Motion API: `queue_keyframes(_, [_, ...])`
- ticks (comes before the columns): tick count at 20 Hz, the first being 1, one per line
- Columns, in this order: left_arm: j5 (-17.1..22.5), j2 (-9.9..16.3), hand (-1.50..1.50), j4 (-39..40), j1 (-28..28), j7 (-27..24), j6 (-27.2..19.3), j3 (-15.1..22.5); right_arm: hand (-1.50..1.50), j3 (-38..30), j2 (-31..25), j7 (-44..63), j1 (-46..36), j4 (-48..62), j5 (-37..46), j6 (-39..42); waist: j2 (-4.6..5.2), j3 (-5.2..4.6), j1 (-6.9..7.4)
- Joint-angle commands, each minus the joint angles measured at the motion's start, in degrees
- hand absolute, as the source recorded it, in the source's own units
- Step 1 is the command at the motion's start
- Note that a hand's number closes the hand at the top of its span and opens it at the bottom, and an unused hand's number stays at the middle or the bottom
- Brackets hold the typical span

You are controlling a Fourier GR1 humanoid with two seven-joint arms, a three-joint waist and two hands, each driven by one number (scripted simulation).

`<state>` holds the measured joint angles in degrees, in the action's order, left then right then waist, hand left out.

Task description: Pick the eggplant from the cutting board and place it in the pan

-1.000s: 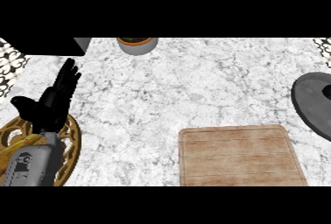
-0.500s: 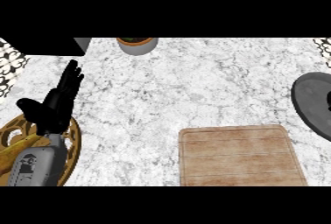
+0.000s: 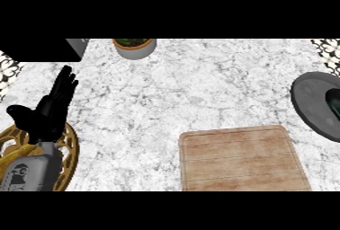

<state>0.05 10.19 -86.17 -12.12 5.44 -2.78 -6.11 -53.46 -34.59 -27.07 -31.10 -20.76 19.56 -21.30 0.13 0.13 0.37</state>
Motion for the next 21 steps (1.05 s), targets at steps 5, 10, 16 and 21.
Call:
queue_keyframes(5, [0.8, 2.2, 0.00, 1.6, 0.5, -1.0, 0.9, -2.8, -1.50, -0.5, 8.5, -4.5, 10.5, -13.8, -8.0, 14.1, -1.11, -0.44, -3.04])
queue_keyframes(10, [-0.8, 0.9, 0.00, -0.3, 3.0, -0.9, -0.5, -1.2, -1.50, 0.8, 12.8, -1.1, 18.5, -28.6, -10.0, 18.7, -1.42, -0.58, -3.80])
queue_keyframes(16, [-0.2, 1.2, 0.00, 2.0, 0.7, -1.4, -0.8, -2.7, -1.50, 2.3, 22.3, 7.2, 30.0, -50.8, -12.8, 22.3, -0.87, -0.56, -3.91])
queue_keyframes(21, [-0.5, 0.3, 0.00, -1.9, 1.1, 0.8, -0.2, -0.4, -1.50, 6.3, 31.0, 18.2, 38.4, -73.7, -10.0, 20.0, -0.41, -0.31, -1.59])
